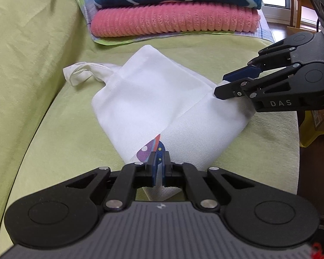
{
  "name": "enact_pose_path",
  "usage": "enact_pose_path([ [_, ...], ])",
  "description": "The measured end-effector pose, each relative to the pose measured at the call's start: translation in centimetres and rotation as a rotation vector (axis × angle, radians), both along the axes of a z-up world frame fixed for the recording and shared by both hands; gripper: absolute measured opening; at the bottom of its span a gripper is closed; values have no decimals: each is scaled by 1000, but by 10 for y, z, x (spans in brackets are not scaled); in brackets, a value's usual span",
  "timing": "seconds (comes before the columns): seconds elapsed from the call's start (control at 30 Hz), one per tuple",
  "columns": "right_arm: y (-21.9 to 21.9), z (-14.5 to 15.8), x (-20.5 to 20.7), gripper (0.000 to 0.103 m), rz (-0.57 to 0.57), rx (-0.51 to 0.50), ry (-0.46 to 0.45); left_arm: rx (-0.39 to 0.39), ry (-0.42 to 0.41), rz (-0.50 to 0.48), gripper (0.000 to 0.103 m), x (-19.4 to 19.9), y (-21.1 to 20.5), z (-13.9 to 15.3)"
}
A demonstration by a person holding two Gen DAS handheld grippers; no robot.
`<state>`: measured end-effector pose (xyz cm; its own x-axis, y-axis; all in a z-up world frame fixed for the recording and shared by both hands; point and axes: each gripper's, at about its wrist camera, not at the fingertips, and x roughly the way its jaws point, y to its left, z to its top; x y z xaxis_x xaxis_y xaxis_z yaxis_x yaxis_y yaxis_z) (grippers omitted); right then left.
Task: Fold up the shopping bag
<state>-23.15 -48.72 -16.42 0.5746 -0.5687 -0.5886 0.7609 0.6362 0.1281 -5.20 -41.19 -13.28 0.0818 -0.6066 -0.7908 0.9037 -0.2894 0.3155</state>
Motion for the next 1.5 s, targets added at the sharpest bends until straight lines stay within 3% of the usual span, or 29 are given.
enact_pose_path([
  [0.27, -2, -1, 1, 21, 11, 4, 0, -17, -4, -5, 0, -1, 4, 0],
  [0.43, -2, -2, 2, 21, 17, 7, -2, -36, -80, -69, 0, -7, 17, -3],
  [0.57, -2, -2, 2, 21, 16, 9, -6, -34, -51, -49, 0, -5, 17, -1],
  [1.23, -1, -1, 1, 23, 22, 22, -8, -56, -82, -58, 0, -9, 20, -4],
  [1.33, -1, 0, 0, 23, 25, 26, -12, -96, -194, -139, 0, -20, 31, -7],
  [1.37, -1, 0, -1, 23, 26, 28, -14, -118, -258, -185, 7, -24, 39, -10],
  [1.5, -2, -1, -2, 24, 34, 33, -19, -210, -621, -437, 31, -38, 85, -37],
])
